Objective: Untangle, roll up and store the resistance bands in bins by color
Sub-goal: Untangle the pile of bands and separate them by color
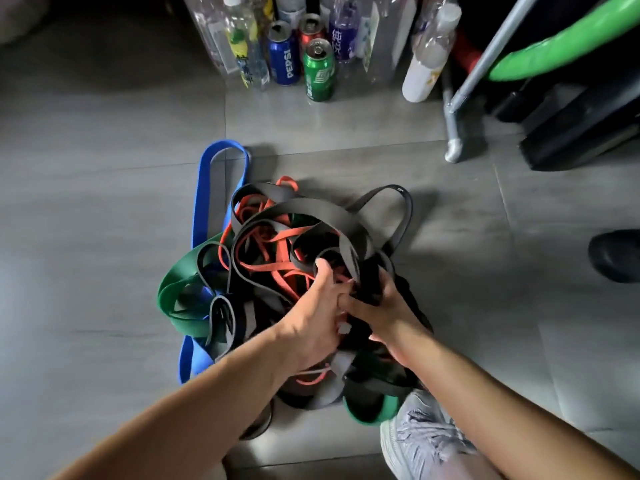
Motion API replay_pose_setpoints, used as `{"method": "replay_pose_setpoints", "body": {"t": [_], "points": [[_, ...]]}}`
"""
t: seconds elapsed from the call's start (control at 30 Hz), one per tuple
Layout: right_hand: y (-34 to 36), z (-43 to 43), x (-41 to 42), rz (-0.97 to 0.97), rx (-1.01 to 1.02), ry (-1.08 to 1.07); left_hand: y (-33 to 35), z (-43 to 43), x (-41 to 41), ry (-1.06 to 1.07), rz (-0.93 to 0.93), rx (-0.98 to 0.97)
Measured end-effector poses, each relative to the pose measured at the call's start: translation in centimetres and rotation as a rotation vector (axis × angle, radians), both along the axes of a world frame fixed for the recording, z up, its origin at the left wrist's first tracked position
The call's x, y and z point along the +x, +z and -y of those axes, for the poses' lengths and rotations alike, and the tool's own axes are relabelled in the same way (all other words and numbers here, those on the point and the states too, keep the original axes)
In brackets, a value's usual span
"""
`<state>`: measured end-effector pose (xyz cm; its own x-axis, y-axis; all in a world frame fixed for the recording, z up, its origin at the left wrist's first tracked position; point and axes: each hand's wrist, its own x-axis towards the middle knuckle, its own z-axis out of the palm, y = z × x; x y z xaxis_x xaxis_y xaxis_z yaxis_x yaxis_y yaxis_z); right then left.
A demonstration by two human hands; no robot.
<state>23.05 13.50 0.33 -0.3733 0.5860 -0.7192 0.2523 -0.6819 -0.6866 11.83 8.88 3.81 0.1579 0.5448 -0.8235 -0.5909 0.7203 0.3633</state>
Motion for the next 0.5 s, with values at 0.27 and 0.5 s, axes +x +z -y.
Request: {"method": "replay_pose_setpoints", "body": {"t": [0.27,0.5], "points": [[0.3,-7.4,7.9,0.283,0.135,-0.54,1.8,-3.1,-4.4,0.005,-0.7,0.165],[3.0,-14.2,16.4,0.416,0.487,-0.951,-3.9,0.7,-5.8,-0.547,-1.31,0.2]]}}
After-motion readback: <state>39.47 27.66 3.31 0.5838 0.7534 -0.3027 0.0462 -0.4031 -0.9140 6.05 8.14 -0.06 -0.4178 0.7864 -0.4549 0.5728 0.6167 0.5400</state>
